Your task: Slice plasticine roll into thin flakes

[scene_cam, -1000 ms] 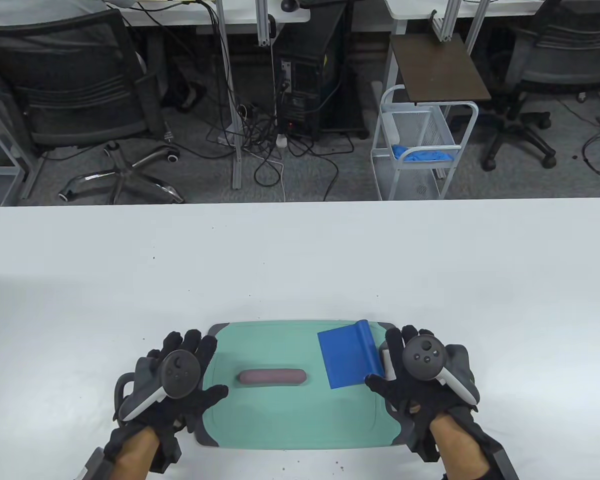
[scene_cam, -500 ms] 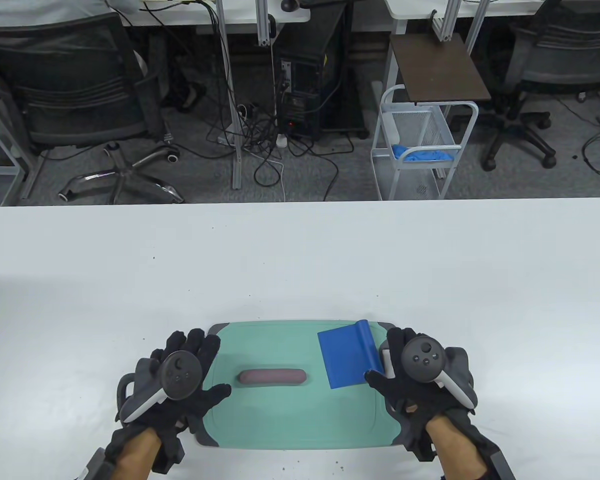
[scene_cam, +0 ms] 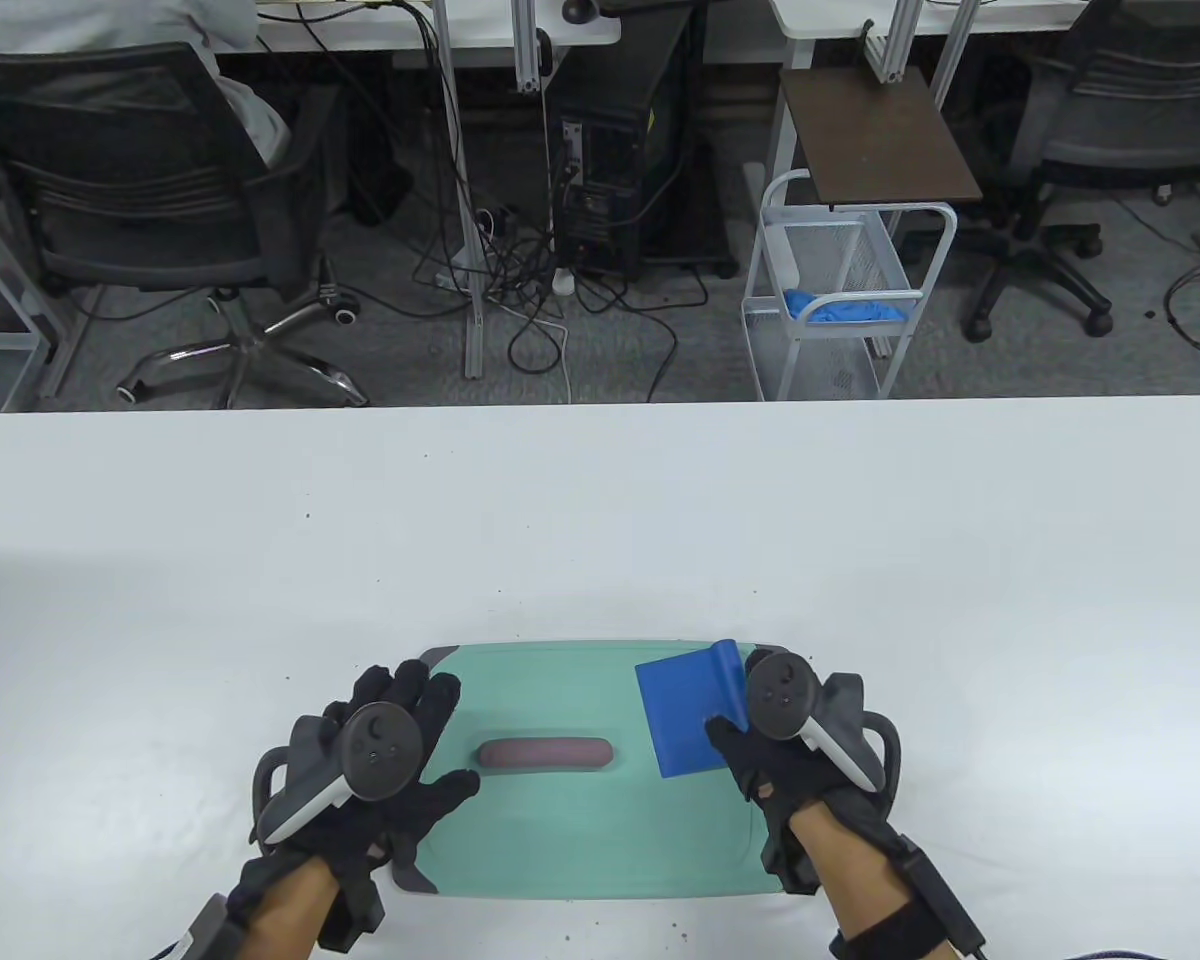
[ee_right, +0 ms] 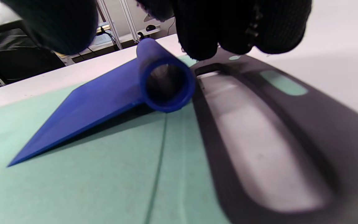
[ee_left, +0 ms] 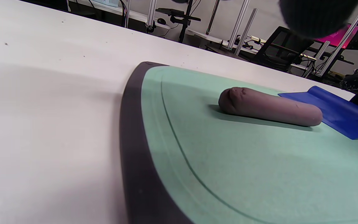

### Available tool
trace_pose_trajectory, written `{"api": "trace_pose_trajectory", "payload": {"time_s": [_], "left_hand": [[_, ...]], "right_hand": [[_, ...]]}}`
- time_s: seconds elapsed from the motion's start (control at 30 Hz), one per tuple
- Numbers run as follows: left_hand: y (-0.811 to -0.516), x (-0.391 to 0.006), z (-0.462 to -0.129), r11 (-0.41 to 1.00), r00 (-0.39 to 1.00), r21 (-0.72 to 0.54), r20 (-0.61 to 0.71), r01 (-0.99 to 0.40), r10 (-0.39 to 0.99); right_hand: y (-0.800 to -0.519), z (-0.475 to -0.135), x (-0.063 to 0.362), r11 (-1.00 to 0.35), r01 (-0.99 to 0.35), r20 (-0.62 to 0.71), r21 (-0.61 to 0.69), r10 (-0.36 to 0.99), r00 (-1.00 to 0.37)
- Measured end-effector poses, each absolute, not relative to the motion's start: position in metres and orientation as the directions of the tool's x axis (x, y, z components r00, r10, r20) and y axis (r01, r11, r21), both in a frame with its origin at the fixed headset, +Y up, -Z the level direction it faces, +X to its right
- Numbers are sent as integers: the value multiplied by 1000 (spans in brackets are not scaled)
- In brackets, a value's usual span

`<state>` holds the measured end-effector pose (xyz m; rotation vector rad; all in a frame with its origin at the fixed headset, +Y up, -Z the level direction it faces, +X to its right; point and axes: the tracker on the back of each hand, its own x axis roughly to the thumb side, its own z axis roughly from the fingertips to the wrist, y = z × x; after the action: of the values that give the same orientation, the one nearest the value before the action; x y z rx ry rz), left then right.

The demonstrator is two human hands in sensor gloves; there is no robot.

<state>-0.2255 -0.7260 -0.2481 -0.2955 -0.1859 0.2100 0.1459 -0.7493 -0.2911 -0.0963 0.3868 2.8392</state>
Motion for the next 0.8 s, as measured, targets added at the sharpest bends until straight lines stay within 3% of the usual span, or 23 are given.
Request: {"api": "trace_pose_trajectory", "payload": {"time_s": [0.37,0.6,0.8], "left_hand": [[-727,-229,-250,924,960,-324,120,-204,254],[-728,-233,-252,917,958,-332,98,-223,269],[-728,-235,-253,913,955,-332,92,-239,283]], "right_hand": [[-755,-306,106,-955,-2,-181,297,-54,-982],[-755,-309,102,-961,13,-257,275,-87,-962],[-759,-308,111,-958,-129,-351,257,32,-936]]}}
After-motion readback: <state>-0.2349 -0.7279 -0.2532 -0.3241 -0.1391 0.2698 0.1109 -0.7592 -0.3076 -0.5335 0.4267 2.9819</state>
